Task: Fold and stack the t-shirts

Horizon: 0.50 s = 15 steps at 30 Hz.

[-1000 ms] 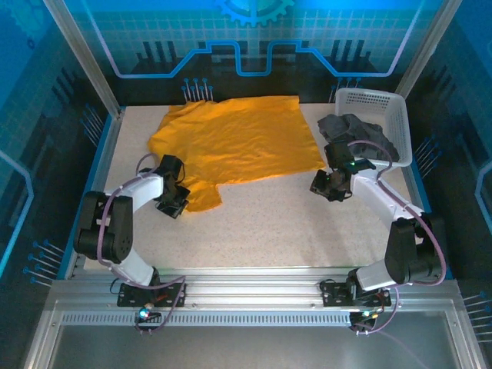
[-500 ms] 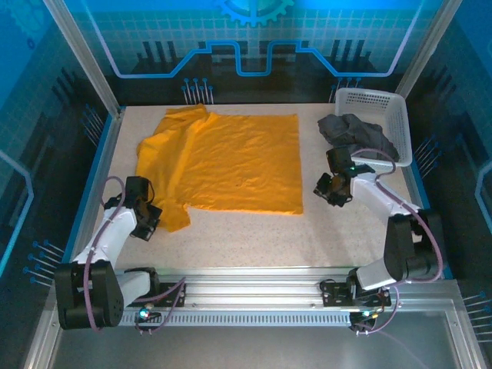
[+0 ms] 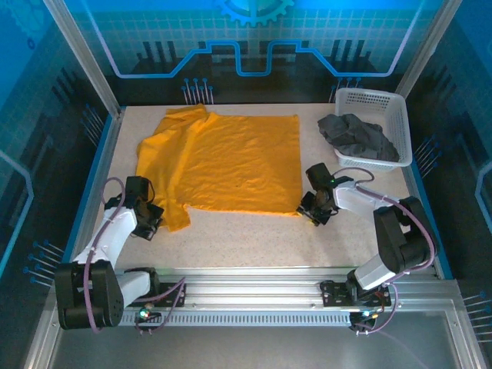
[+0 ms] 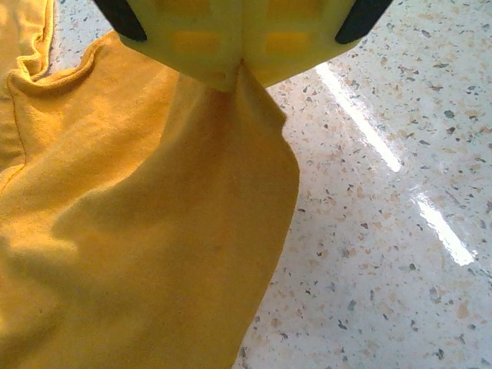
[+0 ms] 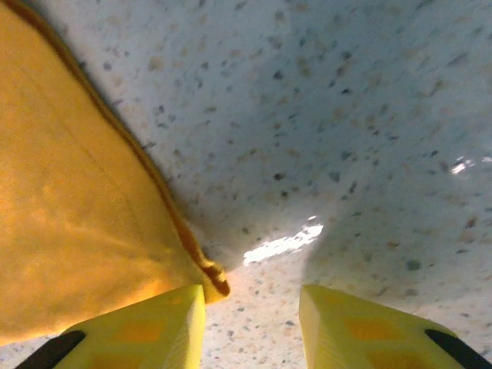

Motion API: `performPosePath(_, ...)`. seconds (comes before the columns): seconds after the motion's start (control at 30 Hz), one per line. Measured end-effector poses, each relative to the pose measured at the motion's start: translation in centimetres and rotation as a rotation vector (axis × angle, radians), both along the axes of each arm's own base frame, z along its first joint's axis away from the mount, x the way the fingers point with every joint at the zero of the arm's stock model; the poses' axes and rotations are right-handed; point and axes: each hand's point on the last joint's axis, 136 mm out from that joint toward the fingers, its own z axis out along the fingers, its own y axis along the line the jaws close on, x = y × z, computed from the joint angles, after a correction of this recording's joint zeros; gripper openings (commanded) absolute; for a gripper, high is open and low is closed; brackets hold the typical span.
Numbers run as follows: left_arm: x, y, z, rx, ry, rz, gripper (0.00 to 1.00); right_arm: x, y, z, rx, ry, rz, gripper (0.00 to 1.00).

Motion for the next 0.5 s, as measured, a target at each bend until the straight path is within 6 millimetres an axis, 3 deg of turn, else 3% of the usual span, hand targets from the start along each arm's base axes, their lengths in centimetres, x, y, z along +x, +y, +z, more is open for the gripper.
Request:
performPosePath(0.3, 0.0, -0.1, 0.0, 0.003, 0.001, -0.021, 0.0, 0.8, 0.5, -0.1, 0.006, -0.001, 0.004, 0.35)
performPosePath(0.5, 0.0, -0.1, 0.0, 0.003, 0.0, -0.022, 0.0, 0.9, 0.9, -0.6, -0.004, 0.018, 0.022, 0.24)
